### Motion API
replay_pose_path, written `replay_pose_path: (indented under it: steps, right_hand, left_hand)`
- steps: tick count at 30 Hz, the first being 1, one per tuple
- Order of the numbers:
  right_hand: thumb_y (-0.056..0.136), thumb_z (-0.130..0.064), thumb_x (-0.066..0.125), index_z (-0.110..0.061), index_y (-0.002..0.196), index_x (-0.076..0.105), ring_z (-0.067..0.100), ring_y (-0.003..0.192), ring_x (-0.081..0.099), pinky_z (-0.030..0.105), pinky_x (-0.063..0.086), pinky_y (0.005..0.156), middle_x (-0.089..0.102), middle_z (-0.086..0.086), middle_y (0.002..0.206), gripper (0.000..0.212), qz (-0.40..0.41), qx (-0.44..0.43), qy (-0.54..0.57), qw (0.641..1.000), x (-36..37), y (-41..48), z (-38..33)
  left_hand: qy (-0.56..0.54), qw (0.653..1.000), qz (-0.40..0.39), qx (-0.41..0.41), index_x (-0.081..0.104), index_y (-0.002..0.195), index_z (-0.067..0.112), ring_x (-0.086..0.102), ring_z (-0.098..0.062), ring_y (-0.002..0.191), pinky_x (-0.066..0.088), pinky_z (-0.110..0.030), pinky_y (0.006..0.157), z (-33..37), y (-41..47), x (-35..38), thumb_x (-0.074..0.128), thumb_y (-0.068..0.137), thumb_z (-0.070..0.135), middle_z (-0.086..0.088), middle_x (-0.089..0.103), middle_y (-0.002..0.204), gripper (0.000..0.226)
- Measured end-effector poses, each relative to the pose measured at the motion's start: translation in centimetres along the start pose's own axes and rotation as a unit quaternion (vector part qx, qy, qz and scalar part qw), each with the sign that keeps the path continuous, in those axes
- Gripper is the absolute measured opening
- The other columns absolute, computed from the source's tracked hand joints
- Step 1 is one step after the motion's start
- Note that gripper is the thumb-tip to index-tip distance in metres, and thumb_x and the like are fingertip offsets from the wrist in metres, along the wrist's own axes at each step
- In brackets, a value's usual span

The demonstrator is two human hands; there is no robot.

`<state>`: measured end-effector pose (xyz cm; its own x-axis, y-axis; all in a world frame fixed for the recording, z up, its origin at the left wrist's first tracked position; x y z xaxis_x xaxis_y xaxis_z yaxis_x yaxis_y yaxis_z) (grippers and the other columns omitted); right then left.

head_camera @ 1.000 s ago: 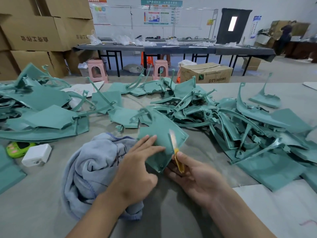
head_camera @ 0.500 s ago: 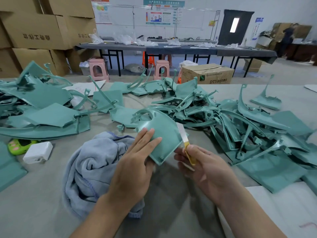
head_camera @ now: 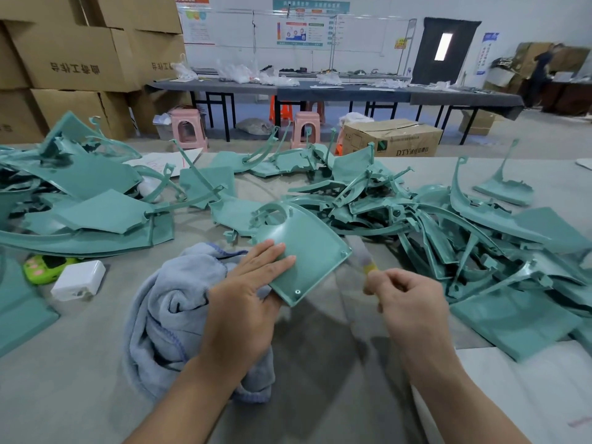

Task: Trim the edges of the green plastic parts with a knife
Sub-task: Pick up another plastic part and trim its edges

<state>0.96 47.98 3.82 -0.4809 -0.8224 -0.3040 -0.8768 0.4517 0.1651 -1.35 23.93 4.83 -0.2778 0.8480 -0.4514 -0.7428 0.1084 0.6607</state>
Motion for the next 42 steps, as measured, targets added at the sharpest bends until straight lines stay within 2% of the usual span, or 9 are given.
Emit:
replay_pose_path:
  steps: [5, 11, 16, 20, 26, 29, 34, 38, 42]
  right_hand:
    - [0.074, -0.041, 0.078, -0.02, 0.074, 0.082, 0.013, 0.058, 0.055, 0.032, 0.046, 0.058, 0.072, 0.017, 0.072, 0.02, -0.214, -0.045, 0.098, 0.971, 3.2, -1.5, -1.9]
    - [0.093, -0.024, 0.072, -0.015, 0.064, 0.076, 0.015, 0.058, 0.054, 0.037, 0.045, 0.06, 0.072, 0.003, 0.065, 0.03, -0.006, 0.035, 0.01, 0.999, -0.3, 1.2, 0.4]
    - [0.092, -0.014, 0.073, -0.01, 0.072, 0.078, 0.013, 0.058, 0.06, 0.026, 0.051, 0.06, 0.075, 0.01, 0.072, 0.021, -0.211, -0.011, 0.108, 0.971, 2.4, -0.5, -1.4]
    - [0.093, -0.028, 0.071, -0.017, 0.066, 0.076, 0.01, 0.056, 0.059, 0.029, 0.044, 0.058, 0.069, -0.009, 0.058, 0.03, -0.027, 0.05, -0.067, 0.996, 0.0, 1.1, 0.7]
    - [0.083, -0.014, 0.071, 0.006, 0.102, 0.075, 0.032, 0.09, 0.072, 0.047, 0.062, 0.085, 0.075, 0.021, 0.101, 0.027, -0.161, 0.267, 0.328, 0.892, 1.5, 0.7, 2.0]
    - [0.074, -0.015, 0.073, 0.01, 0.11, 0.07, 0.034, 0.098, 0.068, 0.038, 0.065, 0.074, 0.072, 0.024, 0.112, 0.044, -0.238, 0.311, 0.355, 0.849, 3.0, -0.4, 1.6]
    - [0.072, -0.023, 0.074, -0.007, 0.082, 0.082, 0.018, 0.069, 0.063, 0.031, 0.05, 0.067, 0.071, 0.01, 0.083, 0.02, -0.276, 0.281, 0.314, 0.864, 2.8, -0.5, 1.0]
    - [0.073, -0.026, 0.072, -0.012, 0.077, 0.081, 0.014, 0.067, 0.065, 0.027, 0.05, 0.072, 0.072, 0.004, 0.081, 0.017, -0.19, 0.27, 0.396, 0.857, 2.0, 0.5, 0.8]
    - [0.075, -0.02, 0.074, -0.005, 0.075, 0.079, 0.016, 0.083, 0.074, 0.033, 0.063, 0.076, 0.076, 0.01, 0.091, 0.016, -0.125, 0.248, 0.494, 0.824, 2.2, 0.4, 0.0]
  left_hand:
    - [-0.001, 1.0, 0.014, 0.018, 0.067, 0.123, 0.025, 0.043, 0.003, 0.138, 0.031, -0.017, 0.116, 0.1, 0.0, -0.2, 0.07, 0.076, -0.007, 0.016, 0.056, 0.136, 0.056]
    - [-0.023, 1.0, 0.013, 0.008, 0.071, 0.116, 0.022, 0.051, -0.003, 0.132, 0.036, -0.02, 0.114, 0.0, 0.1, -0.1, 0.068, 0.075, -0.01, 0.011, 0.064, 0.128, 0.053]
    - [-0.026, 0.999, 0.022, 0.004, 0.072, 0.116, 0.028, 0.05, 0.001, 0.133, 0.036, -0.017, 0.112, 0.1, 0.3, -0.5, 0.062, 0.072, 0.002, 0.015, 0.064, 0.13, 0.052]
    - [-0.041, 0.999, 0.033, 0.004, 0.073, 0.11, 0.031, 0.054, -0.002, 0.131, 0.039, -0.019, 0.112, 0.0, 0.2, -0.4, 0.061, 0.068, -0.004, 0.017, 0.066, 0.126, 0.056]
    - [-0.086, 0.993, 0.049, 0.06, 0.075, 0.068, 0.012, 0.066, -0.014, 0.115, 0.052, -0.028, 0.097, 2.1, 0.1, -1.7, 0.042, 0.056, -0.018, 0.005, 0.074, 0.092, 0.046]
    - [-0.069, 0.987, 0.006, 0.145, 0.067, 0.061, 0.011, 0.07, -0.015, 0.105, 0.054, -0.03, 0.087, 5.5, -0.9, -1.3, 0.046, 0.062, -0.022, 0.005, 0.07, 0.082, 0.04]
    - [-0.051, 0.968, -0.038, 0.243, 0.063, 0.065, 0.01, 0.063, -0.014, 0.118, 0.051, -0.027, 0.093, 8.8, -1.9, 0.1, 0.04, 0.085, -0.009, 0.005, 0.071, 0.098, 0.036]
    - [0.043, 0.978, 0.014, 0.204, 0.081, 0.103, 0.014, 0.052, -0.019, 0.135, 0.041, -0.026, 0.112, 6.1, -1.0, -0.9, 0.041, 0.093, -0.008, 0.003, 0.064, 0.135, 0.047]
    - [-0.03, 0.994, 0.088, -0.064, 0.065, 0.129, 0.042, 0.053, -0.001, 0.13, 0.043, -0.018, 0.107, 1.0, -0.2, -2.3, 0.045, 0.091, -0.007, 0.025, 0.061, 0.134, 0.065]
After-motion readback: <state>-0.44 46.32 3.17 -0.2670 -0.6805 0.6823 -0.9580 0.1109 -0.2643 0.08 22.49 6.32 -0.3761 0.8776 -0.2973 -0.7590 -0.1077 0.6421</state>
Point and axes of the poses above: each hand's wrist, its own y-axis towards the middle knuckle, its own x-axis out of the palm, z = x × y, the point moved 6 cm from there along y, towards the middle knuckle
